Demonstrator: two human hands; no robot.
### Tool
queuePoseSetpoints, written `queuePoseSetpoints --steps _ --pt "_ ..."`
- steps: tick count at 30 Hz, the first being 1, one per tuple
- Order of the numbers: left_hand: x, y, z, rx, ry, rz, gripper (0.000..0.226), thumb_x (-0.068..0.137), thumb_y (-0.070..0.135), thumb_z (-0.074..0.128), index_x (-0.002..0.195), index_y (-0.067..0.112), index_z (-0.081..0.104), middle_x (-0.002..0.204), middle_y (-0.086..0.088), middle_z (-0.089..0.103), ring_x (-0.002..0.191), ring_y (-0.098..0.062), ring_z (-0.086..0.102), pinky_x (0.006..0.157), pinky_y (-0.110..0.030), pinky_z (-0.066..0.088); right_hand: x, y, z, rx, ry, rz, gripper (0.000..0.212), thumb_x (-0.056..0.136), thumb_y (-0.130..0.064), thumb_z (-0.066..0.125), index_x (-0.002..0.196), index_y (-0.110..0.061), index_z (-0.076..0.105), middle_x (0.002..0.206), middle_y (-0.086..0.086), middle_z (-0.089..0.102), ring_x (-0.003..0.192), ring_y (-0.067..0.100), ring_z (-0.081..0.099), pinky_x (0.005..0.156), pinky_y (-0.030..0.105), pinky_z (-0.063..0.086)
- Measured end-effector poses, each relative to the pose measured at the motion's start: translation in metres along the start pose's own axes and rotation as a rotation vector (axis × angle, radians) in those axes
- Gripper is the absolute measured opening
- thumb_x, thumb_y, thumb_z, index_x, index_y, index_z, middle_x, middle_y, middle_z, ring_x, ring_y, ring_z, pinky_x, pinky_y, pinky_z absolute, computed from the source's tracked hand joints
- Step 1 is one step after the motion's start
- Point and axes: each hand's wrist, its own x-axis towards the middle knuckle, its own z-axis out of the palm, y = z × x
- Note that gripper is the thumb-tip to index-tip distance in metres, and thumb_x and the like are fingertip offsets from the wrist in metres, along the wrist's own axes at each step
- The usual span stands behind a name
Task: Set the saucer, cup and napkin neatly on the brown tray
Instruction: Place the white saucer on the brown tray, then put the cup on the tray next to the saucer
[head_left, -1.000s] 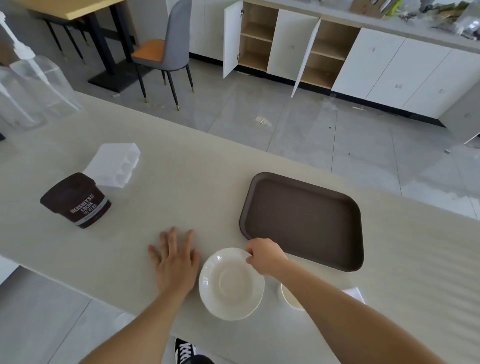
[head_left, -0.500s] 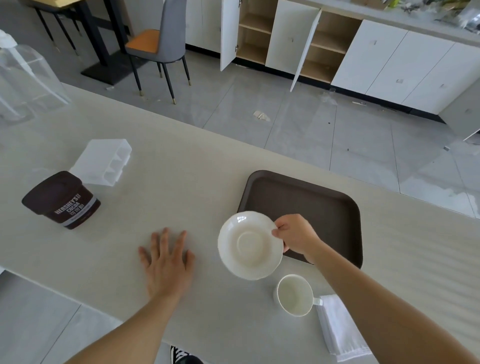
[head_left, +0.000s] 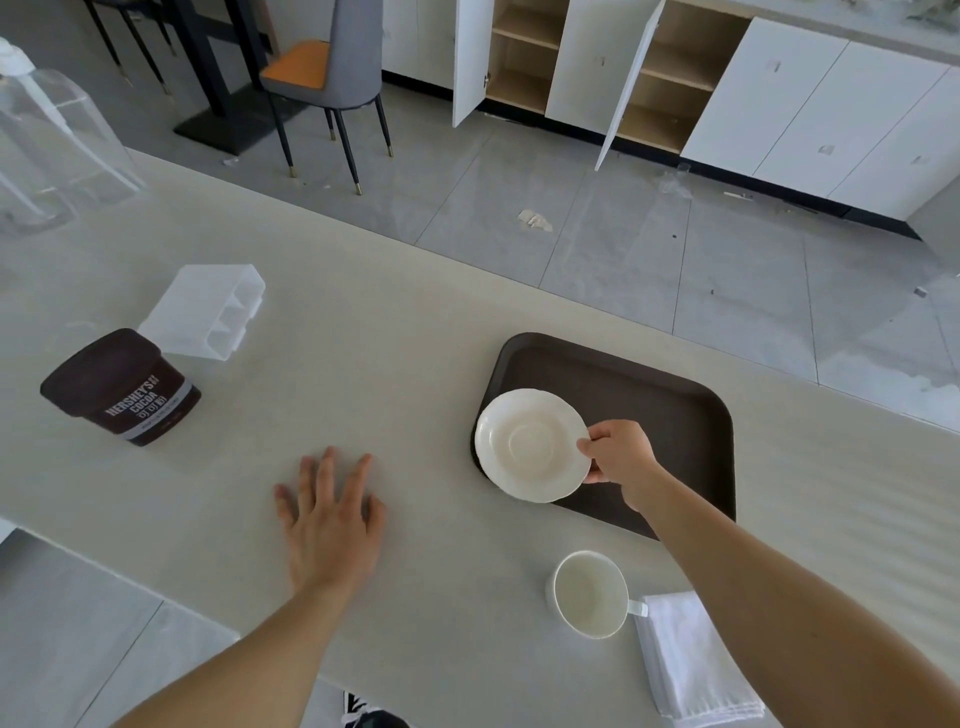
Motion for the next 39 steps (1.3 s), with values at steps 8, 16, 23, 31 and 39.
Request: queuePoseSetpoints --steps 8,16,23,31,39 --pt "0.000 0.000 -0.002 -0.002 -0.009 -0.004 0.056 0.089 0.041 0.034 0.144 0.037 0.041 0.157 -0.010 0.033 0.149 -0.032 0.018 0.120 -0.057 0.007 0.004 0.003 0.004 0.028 0.008 0.007 0.015 0.093 -0.006 0.063 0.081 -0.009 0.070 0.084 0.007 0.071 0.068 0.024 0.074 0.071 0.045 0.065" --pt "0.000 0.001 -0.002 -0.008 0.003 0.003 0.055 0.089 0.042 0.034 0.143 0.037 0.042 0.157 -0.010 0.034 0.148 -0.033 0.019 0.119 -0.057 0.007 -0.002 0.013 -0.001 0.062 -0.004 -0.069 0.010 0.092 -0.017 0.068 0.101 -0.014 0.065 0.090 0.005 0.074 0.069 0.022 0.076 0.072 0.042 0.065" --pt "0.000 0.000 -0.001 -0.014 0.005 -0.003 0.055 0.088 0.041 0.035 0.142 0.037 0.043 0.156 -0.011 0.035 0.148 -0.034 0.020 0.118 -0.058 0.008 -0.033 0.052 -0.034 0.054 0.024 -0.183 0.010 0.092 -0.016 0.066 0.088 -0.022 0.073 0.075 0.002 0.075 0.063 0.018 0.075 0.069 0.039 0.066" --pt "-0.001 0.000 0.000 -0.012 0.009 -0.015 0.055 0.088 0.043 0.032 0.142 0.038 0.042 0.156 -0.010 0.035 0.148 -0.032 0.019 0.118 -0.057 0.008 -0.077 0.076 -0.062 0.022 -0.060 -0.197 0.021 0.088 -0.007 0.064 0.083 -0.024 0.076 0.073 0.004 0.076 0.063 0.025 0.075 0.073 0.040 0.064" --pt "-0.001 0.003 -0.001 -0.018 0.021 -0.023 0.056 0.087 0.043 0.032 0.141 0.037 0.044 0.156 -0.010 0.035 0.148 -0.031 0.019 0.118 -0.056 0.007 -0.108 0.102 -0.061 -0.263 -0.271 -0.282 0.042 0.076 0.003 0.063 0.089 -0.036 0.075 0.085 -0.007 0.076 0.077 0.010 0.072 0.072 0.028 0.062"
